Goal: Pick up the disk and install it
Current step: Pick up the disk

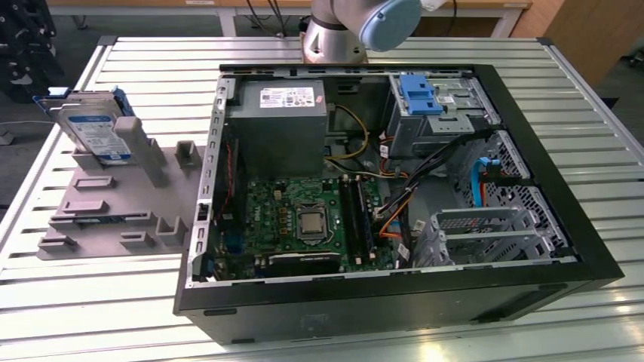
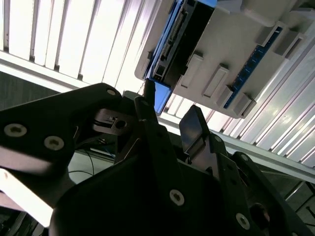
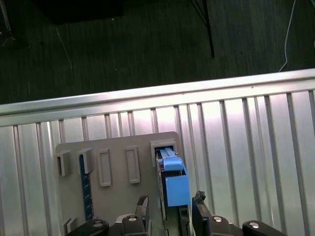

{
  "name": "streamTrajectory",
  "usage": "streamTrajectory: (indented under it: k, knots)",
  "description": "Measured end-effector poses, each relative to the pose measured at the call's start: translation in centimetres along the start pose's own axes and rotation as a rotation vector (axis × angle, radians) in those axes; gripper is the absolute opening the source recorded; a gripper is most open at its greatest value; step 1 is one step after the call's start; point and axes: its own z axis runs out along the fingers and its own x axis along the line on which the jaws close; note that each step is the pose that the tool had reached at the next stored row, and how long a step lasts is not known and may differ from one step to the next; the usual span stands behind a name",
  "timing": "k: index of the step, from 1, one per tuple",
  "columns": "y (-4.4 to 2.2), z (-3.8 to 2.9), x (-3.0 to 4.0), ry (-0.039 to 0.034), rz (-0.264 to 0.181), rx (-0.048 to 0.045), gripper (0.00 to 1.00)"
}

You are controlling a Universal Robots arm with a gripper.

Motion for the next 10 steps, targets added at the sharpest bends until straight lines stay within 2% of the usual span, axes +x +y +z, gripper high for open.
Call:
streamTrajectory:
  k: [3,6,10]
  knots:
    - [0.11,0.26,0.02,0.0000,-0.005,-0.0001,0.47]
    - [0.54,0.81,0.08,-0.0002,-0.007,0.0001,0.47]
    - [0.61,1.35,-0.21,0.0000,-0.008,-0.0002,0.47]
